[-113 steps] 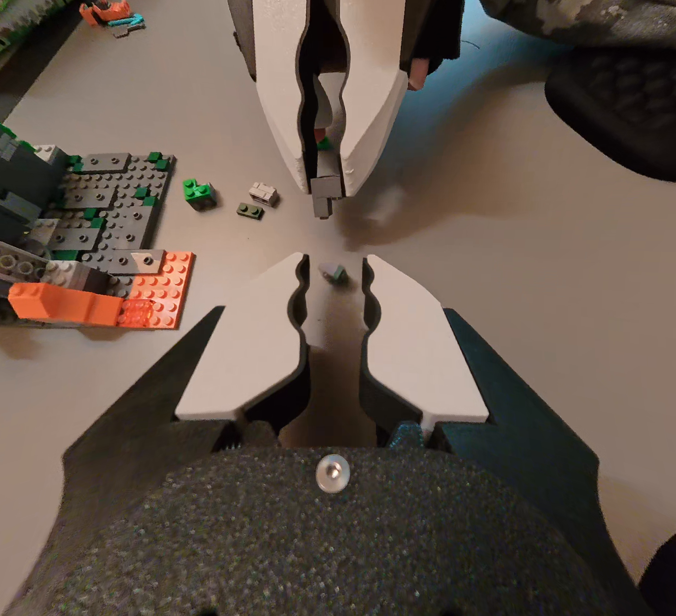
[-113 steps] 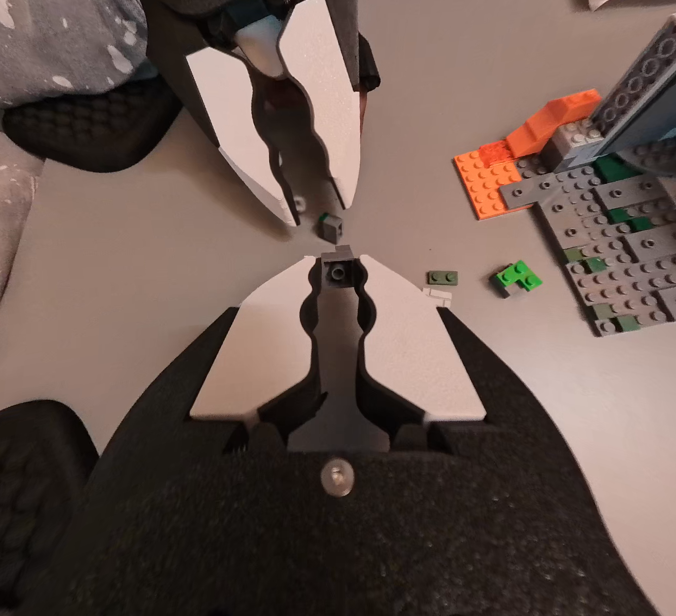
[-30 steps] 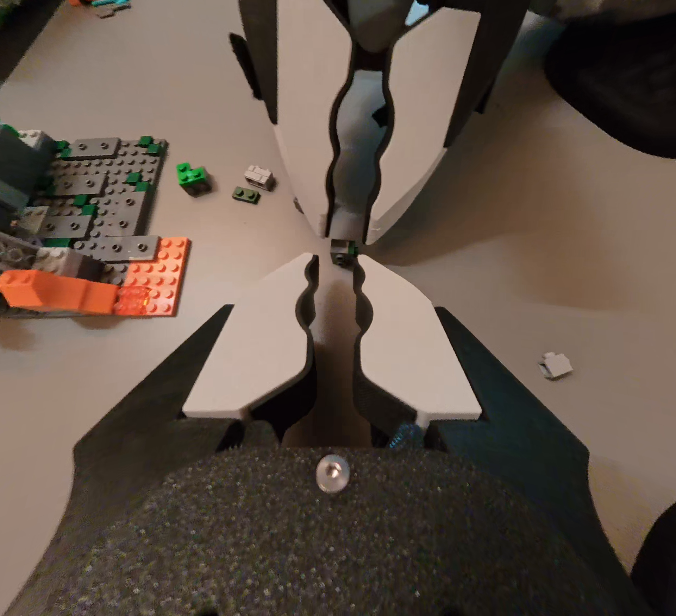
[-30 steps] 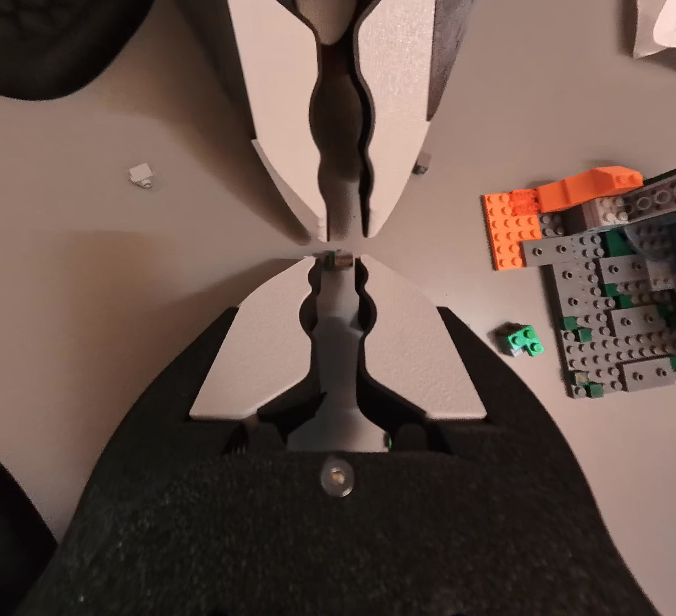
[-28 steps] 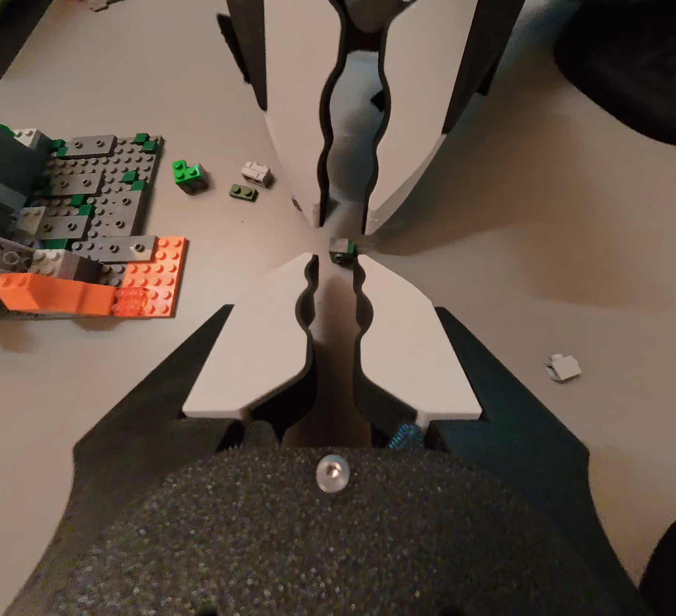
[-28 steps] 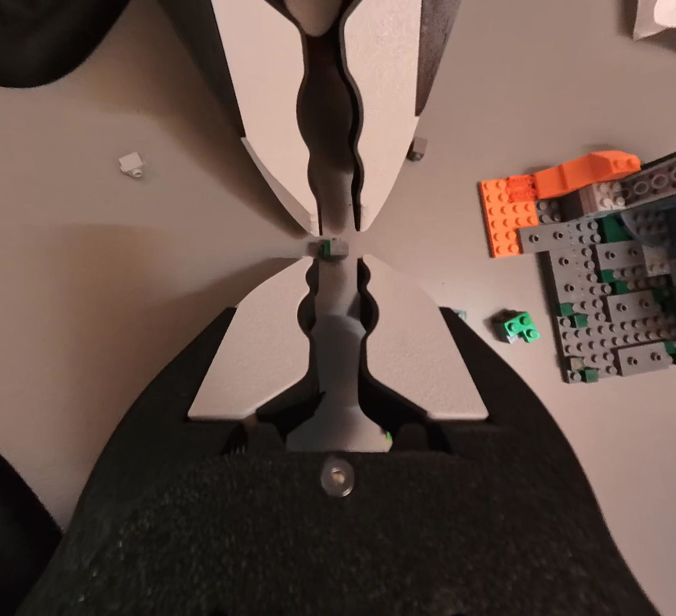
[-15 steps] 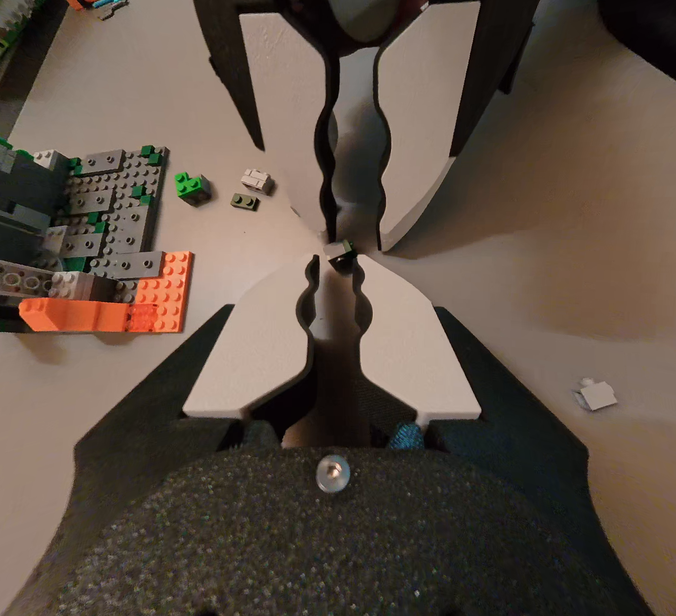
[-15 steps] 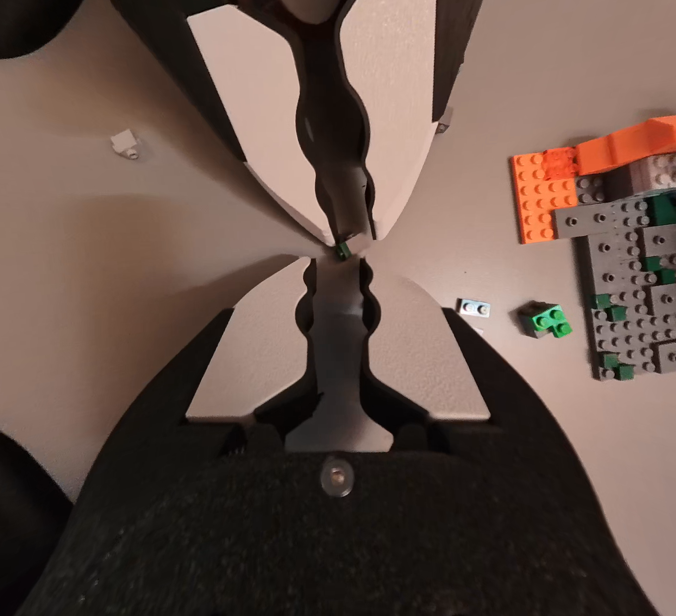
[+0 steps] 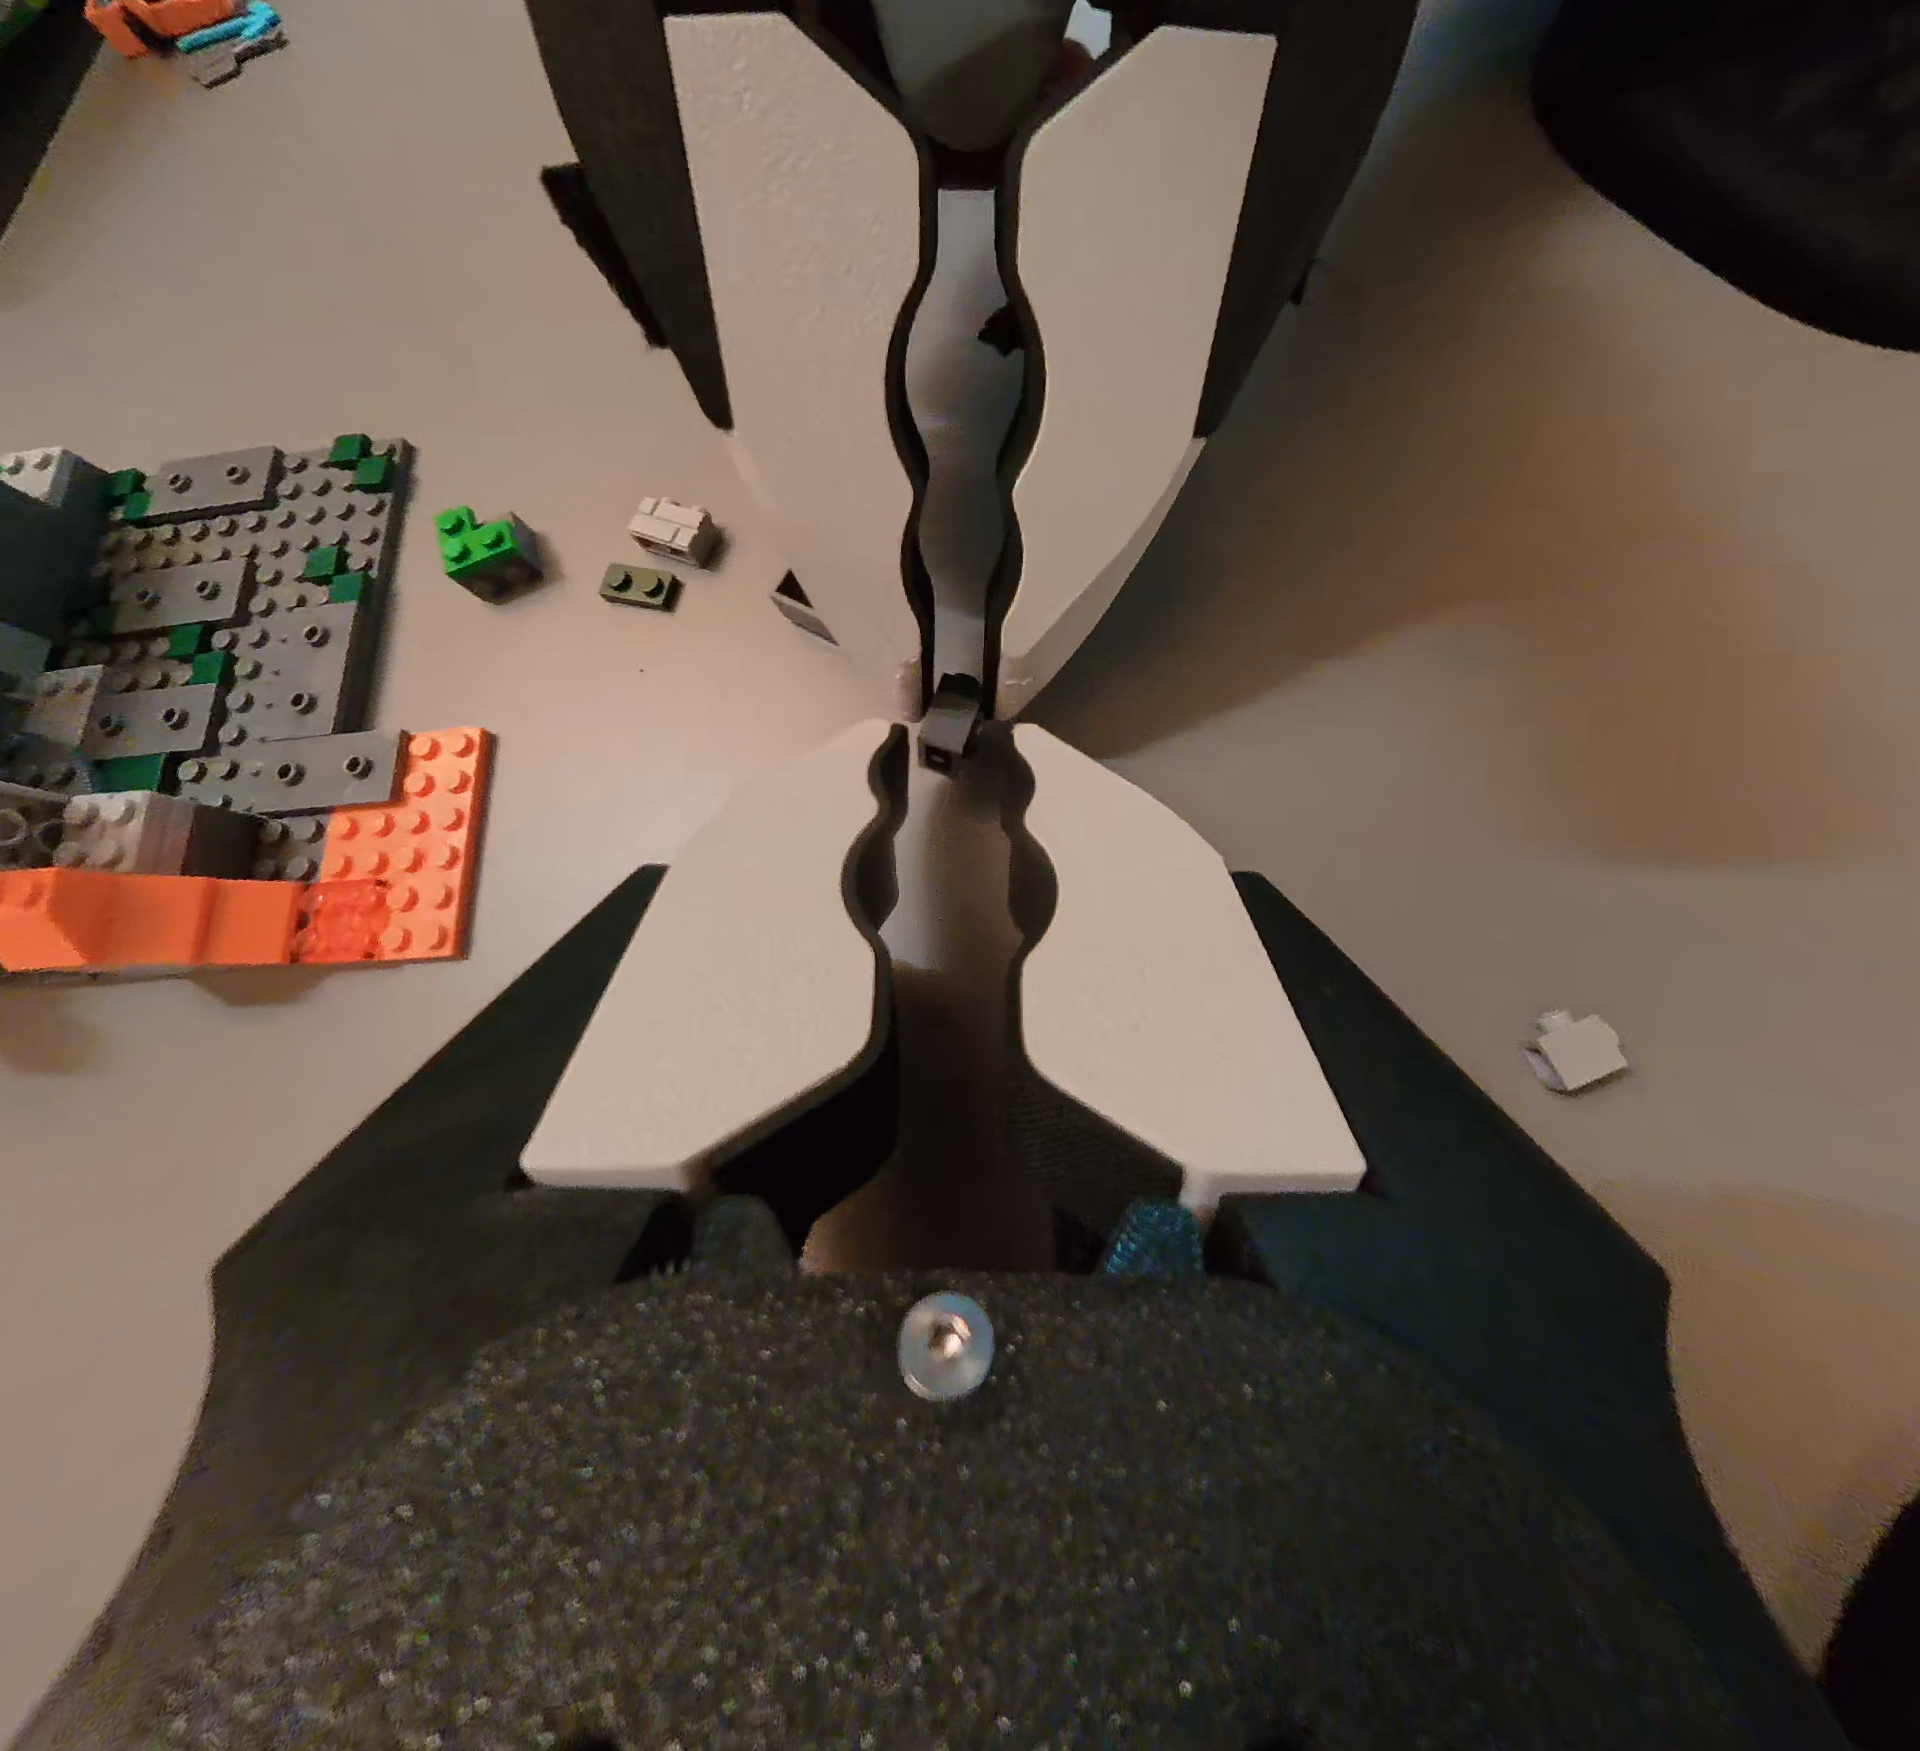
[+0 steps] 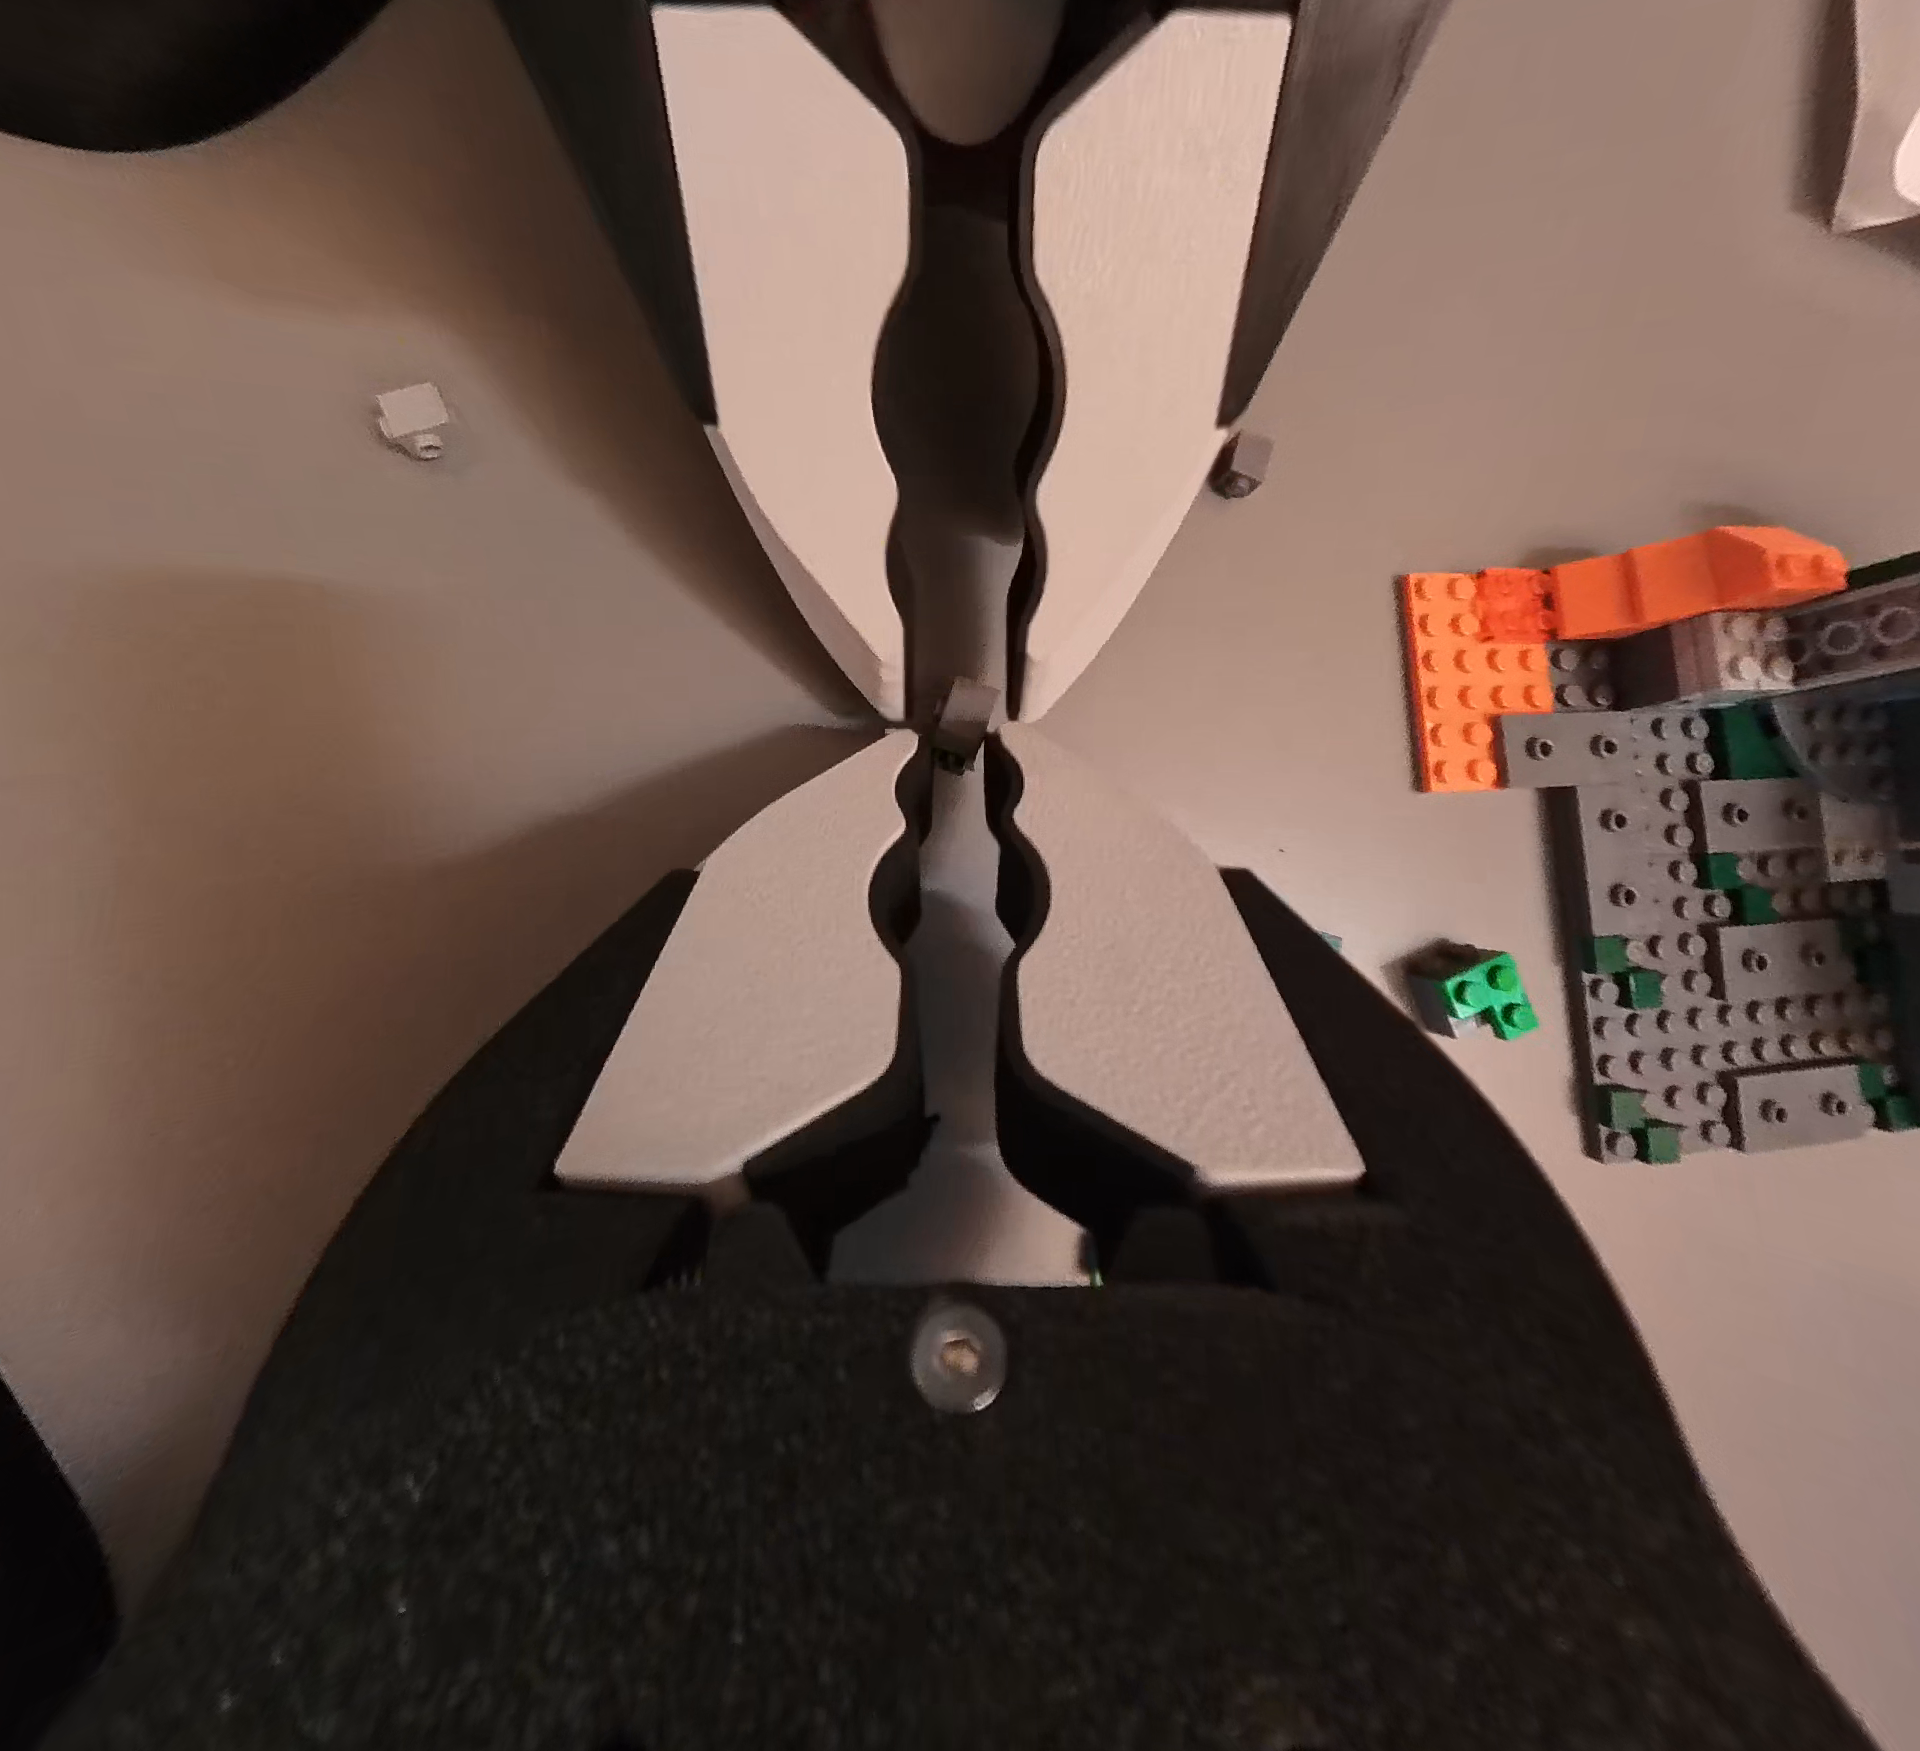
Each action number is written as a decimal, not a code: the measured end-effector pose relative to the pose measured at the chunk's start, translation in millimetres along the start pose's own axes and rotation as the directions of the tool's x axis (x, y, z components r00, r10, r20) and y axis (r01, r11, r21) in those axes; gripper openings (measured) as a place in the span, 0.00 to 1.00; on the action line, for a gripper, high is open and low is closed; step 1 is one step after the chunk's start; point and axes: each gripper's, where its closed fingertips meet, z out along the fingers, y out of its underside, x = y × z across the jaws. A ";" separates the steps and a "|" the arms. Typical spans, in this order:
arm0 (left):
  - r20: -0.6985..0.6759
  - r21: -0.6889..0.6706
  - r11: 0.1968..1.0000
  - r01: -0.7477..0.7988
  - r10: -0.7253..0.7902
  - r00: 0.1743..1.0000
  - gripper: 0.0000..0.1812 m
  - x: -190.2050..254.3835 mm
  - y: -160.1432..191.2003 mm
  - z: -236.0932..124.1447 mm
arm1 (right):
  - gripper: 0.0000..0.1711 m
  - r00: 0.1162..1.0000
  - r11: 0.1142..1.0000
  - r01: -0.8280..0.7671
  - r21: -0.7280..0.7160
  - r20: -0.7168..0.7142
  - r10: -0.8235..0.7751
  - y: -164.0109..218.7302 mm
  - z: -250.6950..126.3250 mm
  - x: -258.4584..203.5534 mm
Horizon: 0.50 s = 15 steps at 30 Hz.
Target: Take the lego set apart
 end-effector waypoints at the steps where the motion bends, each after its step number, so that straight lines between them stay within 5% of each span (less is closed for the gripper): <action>1: 0.004 -0.009 1.000 -0.007 0.007 1.000 0.08 0.2 0.9 1.3 | 0.05 1.000 1.000 0.003 0.004 0.003 -0.003 -0.6 0.4 -0.9; 15: 0.049 0.002 1.000 0.017 -0.017 0.999 0.06 -7.9 -9.8 -6.6 | 0.05 0.998 0.997 -0.058 0.047 -0.015 0.059 -5.2 -6.8 7.0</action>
